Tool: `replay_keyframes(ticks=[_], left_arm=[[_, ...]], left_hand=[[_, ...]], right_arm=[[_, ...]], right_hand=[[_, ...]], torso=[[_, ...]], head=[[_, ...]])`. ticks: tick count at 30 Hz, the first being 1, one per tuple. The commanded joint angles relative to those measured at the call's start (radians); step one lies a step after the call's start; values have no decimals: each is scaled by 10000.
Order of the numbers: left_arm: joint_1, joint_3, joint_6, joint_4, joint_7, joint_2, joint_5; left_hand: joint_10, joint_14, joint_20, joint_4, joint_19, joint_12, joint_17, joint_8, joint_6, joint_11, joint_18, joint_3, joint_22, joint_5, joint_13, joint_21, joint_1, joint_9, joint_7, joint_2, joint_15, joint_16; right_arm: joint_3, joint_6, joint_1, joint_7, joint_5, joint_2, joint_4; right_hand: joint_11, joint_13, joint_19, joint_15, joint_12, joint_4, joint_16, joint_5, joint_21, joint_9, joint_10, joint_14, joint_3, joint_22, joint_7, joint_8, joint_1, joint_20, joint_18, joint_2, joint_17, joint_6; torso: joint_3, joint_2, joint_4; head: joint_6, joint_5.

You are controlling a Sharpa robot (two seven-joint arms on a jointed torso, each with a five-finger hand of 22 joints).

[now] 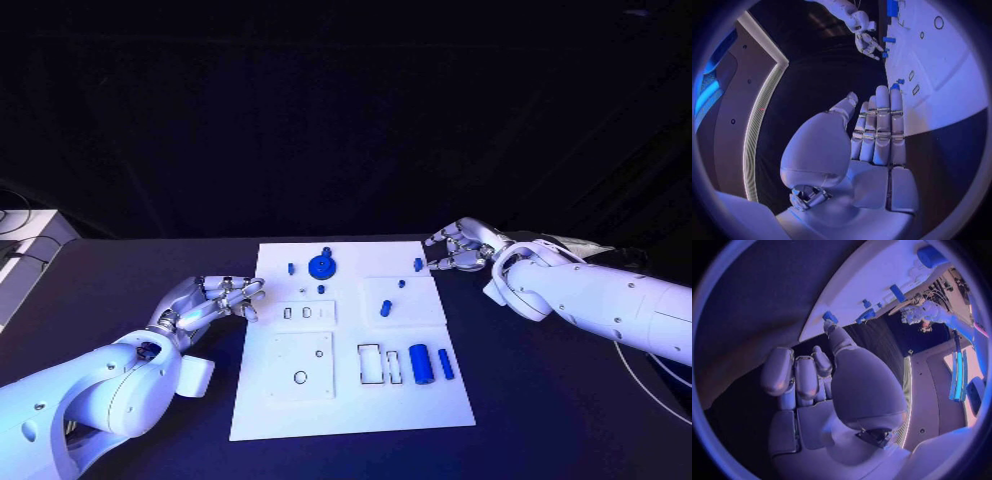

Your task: Assemble the parts on the task board

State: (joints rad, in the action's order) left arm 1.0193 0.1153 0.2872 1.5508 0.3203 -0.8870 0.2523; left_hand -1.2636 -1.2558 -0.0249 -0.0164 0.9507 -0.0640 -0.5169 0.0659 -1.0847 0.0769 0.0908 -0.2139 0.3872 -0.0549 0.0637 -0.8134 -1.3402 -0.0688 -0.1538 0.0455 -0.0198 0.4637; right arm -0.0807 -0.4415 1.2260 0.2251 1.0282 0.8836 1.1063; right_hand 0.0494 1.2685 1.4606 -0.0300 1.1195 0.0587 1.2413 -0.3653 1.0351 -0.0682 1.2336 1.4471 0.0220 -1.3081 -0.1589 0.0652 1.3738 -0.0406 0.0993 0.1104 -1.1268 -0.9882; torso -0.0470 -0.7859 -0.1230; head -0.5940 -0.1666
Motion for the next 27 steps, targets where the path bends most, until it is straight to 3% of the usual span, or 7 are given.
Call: replay_keyframes(ticks=[1, 9, 14, 27], left_arm=[[-6, 9, -191, 26, 160, 36, 51], [-9, 10, -172, 6, 157, 19, 54], [-11, 10, -180, 14, 149, 23, 54], [-14, 10, -186, 0, 125, 6, 54]], left_hand=[[43, 14, 43, -17, 6, -8, 1, -3, 41, 32, 89, 52, -16, 18, 4, 34, -27, 11, 28, -36, 23, -17], [99, 21, 40, -14, 3, -1, -1, 3, 50, 48, 92, 60, -18, 18, 0, 33, -29, 7, 26, -43, 16, -15], [118, 20, 38, -16, 2, -3, -2, 4, 51, 53, 93, 59, -18, 19, 0, 33, -28, 7, 24, -51, 13, -13], [132, 24, 30, -13, 0, -8, -3, 4, 53, 55, 102, 60, -19, 17, 0, 26, -31, 6, 25, -61, 12, -7]], right_arm=[[-4, 688, -54, -8, -376, -83, -151], [-9, 887, -124, -129, -398, -185, -208], [-10, 853, -137, -250, -291, -265, -215], [-10, 1026, -217, -330, -61, -379, -217]], right_hand=[[-11, 19, 624, 21, 54, 135, 4, -64, 30, 10, 47, 31, 19, -1379, -17, -15, -38, 9, 164, -159, -11, -114], [-19, 48, 625, 10, 96, 194, 7, -93, 45, 5, 82, 35, 22, -1382, 1, -5, -92, 3, 160, -222, -26, -191], [-38, 85, 635, -3, 155, 157, 18, -110, 63, 6, 143, 44, 67, -1385, 21, -6, -186, -9, 157, -341, -38, -272], [-56, 127, 636, -29, 182, 268, 22, -109, 97, 10, 191, 48, 165, -1390, 48, -8, -274, -33, 140, -384, -46, -392]], torso=[[-27, 25, -36], [6, 9, -6], [-15, 11, -12], [-18, 18, -22]], head=[[-60, -12], [-98, 65], [-119, 64], [-200, 173]])
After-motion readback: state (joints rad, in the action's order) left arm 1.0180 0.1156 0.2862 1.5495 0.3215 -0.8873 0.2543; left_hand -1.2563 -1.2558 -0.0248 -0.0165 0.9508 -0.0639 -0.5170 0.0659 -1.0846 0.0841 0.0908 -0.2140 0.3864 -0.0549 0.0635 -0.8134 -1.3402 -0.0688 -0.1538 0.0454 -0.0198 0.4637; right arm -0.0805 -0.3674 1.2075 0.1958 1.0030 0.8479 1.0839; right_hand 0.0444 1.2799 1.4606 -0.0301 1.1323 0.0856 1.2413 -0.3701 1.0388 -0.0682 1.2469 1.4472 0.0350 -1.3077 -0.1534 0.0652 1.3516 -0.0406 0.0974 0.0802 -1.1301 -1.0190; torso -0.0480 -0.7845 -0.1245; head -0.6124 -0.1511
